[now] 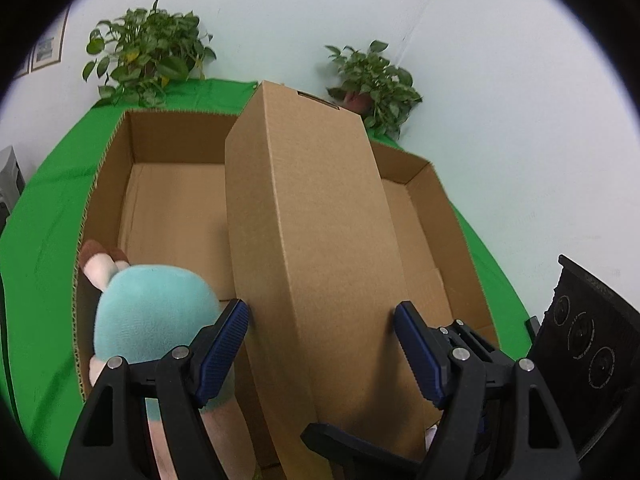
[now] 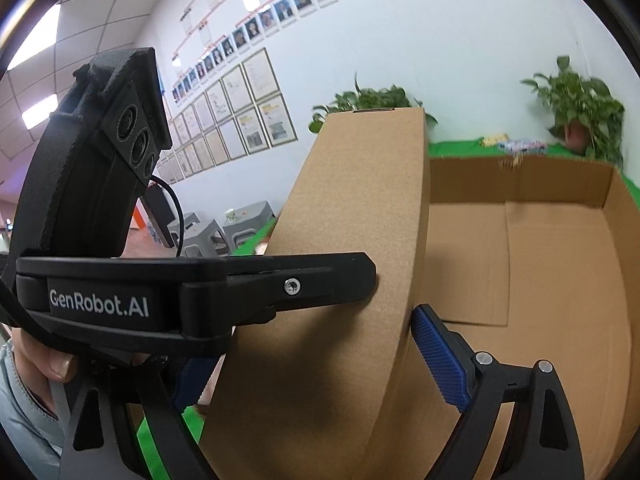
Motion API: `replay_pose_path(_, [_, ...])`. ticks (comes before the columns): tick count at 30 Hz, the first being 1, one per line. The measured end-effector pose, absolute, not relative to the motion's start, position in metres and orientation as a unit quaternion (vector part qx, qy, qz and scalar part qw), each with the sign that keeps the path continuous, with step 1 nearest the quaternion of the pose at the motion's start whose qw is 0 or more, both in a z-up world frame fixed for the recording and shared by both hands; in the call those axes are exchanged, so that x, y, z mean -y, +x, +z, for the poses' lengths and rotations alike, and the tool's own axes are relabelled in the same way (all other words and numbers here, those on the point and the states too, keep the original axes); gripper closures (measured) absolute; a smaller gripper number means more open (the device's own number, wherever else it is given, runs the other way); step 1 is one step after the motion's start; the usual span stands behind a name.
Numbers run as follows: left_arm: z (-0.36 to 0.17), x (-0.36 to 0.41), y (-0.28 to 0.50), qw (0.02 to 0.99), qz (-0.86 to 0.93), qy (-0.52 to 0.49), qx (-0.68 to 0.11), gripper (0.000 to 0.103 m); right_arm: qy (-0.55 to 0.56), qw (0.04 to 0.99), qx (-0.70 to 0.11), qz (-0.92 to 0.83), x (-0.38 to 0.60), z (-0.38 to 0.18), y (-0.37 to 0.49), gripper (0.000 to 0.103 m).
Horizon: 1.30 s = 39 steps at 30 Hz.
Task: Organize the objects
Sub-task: 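Lift the brown box with the left gripper and lower it into the cardboard box, then open the left gripper to release the brown box and withdraw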
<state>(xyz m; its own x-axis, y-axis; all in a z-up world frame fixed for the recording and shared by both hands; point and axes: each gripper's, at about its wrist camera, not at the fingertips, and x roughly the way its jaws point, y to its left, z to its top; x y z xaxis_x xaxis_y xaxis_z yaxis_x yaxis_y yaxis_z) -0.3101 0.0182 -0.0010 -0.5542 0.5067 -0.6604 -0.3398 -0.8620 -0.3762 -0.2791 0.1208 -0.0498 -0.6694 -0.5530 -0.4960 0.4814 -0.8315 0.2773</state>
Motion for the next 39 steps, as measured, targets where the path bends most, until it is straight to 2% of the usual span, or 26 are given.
replay_pose_path(2, [-0.011,-0.018,-0.315,0.236,0.871,-0.418,0.103,0.029,0.299,0.279,0.062,-0.91,-0.118,-0.061,-0.288,0.013])
replay_pose_path(6, [-0.023,-0.016,-0.321,0.218,0.869,-0.432,0.106,0.04,0.327,0.268,0.069,-0.904,-0.117,-0.086,-0.308,0.016])
replay_pose_path(11, [-0.026,-0.015,-0.32,0.211,0.869,-0.435,0.104,0.042,0.338,0.265,0.079,-0.9,-0.111,-0.097,-0.316,0.019])
replay_pose_path(13, [-0.028,-0.014,-0.319,0.208,0.867,-0.44,0.104,0.049,0.341,0.265,0.076,-0.899,-0.11,-0.099,-0.315,0.021])
replay_pose_path(15, [-0.03,-0.015,-0.317,0.204,0.866,-0.448,0.093,0.056,0.353,0.254,0.066,-0.898,-0.107,-0.099,-0.314,0.032])
replay_pose_path(20, [-0.034,-0.014,-0.309,0.195,0.866,-0.453,0.086,0.059,0.377,0.248,0.071,-0.89,-0.111,-0.103,-0.321,0.042])
replay_pose_path(21, [-0.035,-0.013,-0.308,0.193,0.866,-0.453,0.087,0.062,0.382,0.247,0.065,-0.888,-0.108,-0.104,-0.323,0.043])
replay_pose_path(22, [-0.035,-0.012,-0.306,0.192,0.865,-0.455,0.089,0.065,0.386,0.245,0.059,-0.888,-0.107,-0.104,-0.324,0.043])
replay_pose_path(26, [-0.035,-0.006,-0.299,0.197,0.862,-0.456,0.097,0.065,0.39,0.248,0.043,-0.886,-0.117,-0.103,-0.311,0.044])
replay_pose_path(28, [-0.036,-0.006,-0.296,0.212,0.855,-0.461,0.103,0.075,0.395,0.251,0.042,-0.883,-0.118,-0.103,-0.311,0.045])
replay_pose_path(39, [-0.018,0.008,-0.26,0.188,0.889,-0.411,0.079,0.075,0.416,0.241,0.034,-0.876,-0.123,-0.099,-0.31,0.045])
